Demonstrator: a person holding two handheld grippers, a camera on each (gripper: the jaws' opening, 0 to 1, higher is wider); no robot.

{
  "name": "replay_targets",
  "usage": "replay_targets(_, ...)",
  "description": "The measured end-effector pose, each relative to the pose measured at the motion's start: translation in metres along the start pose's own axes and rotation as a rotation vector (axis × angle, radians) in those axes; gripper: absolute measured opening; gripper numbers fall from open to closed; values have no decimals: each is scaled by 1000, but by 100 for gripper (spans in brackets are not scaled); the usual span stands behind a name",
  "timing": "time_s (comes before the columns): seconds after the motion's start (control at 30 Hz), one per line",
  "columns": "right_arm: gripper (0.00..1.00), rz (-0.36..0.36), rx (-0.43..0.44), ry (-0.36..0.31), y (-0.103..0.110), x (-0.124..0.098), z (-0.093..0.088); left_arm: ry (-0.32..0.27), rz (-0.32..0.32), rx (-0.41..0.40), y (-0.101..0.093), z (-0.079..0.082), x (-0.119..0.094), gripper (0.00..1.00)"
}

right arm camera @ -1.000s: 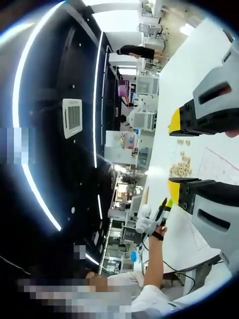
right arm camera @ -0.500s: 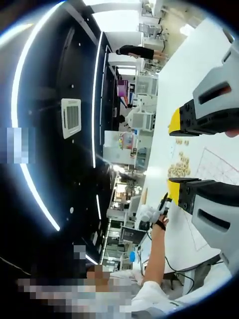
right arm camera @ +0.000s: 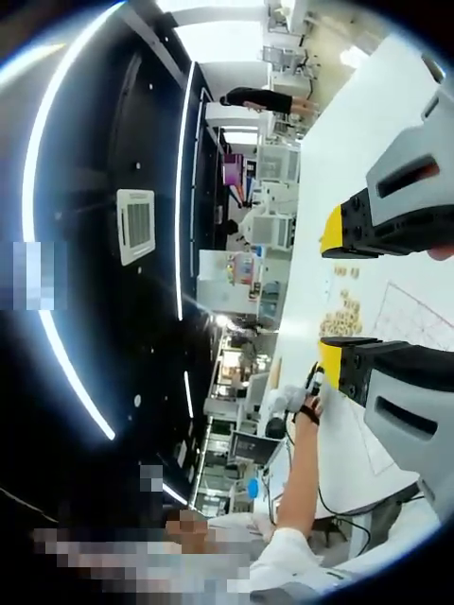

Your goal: Pick up the chess pieces one by one and place each piece onto its starting position on the chessboard, setting the pieces on their correct points until all the chess pieces are arranged in the starting layout

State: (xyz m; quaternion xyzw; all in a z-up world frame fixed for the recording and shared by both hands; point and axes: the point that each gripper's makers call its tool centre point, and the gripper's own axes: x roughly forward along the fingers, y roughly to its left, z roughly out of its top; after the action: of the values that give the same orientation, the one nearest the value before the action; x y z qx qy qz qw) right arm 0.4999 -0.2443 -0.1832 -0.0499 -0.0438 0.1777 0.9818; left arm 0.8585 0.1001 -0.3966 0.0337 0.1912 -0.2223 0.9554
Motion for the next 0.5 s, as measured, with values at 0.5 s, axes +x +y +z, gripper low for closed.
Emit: replay_targets(0.5, 34, -3, 6, 6, -6, 1, -2, -28, 25, -65, 14, 1, 5, 20)
